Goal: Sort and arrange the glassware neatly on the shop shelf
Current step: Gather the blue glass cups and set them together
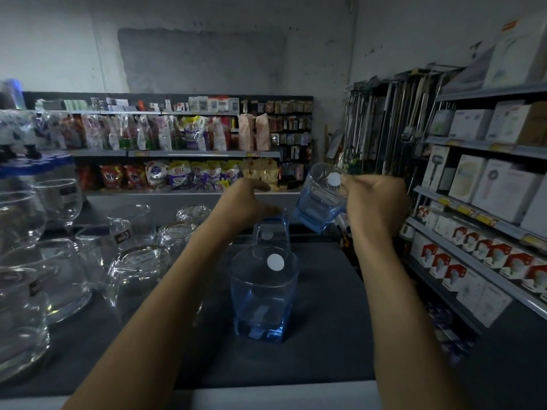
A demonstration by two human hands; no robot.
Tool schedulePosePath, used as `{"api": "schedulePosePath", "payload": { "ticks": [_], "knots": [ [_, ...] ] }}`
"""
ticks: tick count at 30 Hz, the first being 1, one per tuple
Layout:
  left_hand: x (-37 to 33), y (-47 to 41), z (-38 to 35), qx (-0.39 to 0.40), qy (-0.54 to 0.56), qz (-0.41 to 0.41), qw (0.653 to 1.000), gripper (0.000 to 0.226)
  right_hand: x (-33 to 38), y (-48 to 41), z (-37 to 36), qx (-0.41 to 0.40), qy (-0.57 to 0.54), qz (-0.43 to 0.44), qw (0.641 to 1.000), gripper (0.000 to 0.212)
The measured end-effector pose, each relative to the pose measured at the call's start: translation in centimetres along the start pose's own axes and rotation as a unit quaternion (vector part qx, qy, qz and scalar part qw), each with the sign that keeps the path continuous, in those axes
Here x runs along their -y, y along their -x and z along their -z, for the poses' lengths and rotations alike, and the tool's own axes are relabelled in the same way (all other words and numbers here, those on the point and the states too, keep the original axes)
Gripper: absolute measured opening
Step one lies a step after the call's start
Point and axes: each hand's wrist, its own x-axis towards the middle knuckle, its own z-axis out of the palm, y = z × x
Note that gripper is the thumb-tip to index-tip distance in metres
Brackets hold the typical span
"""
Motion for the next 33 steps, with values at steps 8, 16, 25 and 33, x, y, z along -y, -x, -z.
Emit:
{"api": "schedulePosePath", "payload": {
  "ticks": [8, 16, 25, 33],
  "knots": [
    [-3.2, 1.8, 1.2, -0.016, 0.277, -0.060, 0.959, 0.039, 0.4, 0.0, -1.0, 0.068, -0.228, -0.122, 0.964, 0.016],
    [-3.6, 2.3, 1.6, 0.092, 0.359, -0.053, 0.927, 0.068, 0.0, 0.0, -2.4, 0.129, -0.326, -0.253, 0.902, 0.004],
    [-3.6, 2.6, 1.7, 0.012, 0.479, 0.004, 0.878, 0.054, 1.2, 1.0, -1.6, 0.146, -0.268, -0.159, 0.939, 0.021],
    [-2.4, 2.4, 2.0, -0.030, 0.497, 0.087, 0.863, 0.058, 1.5, 2.8, -2.1, 0.278, -0.087, 0.223, 0.930, 0.076]
  ]
}}
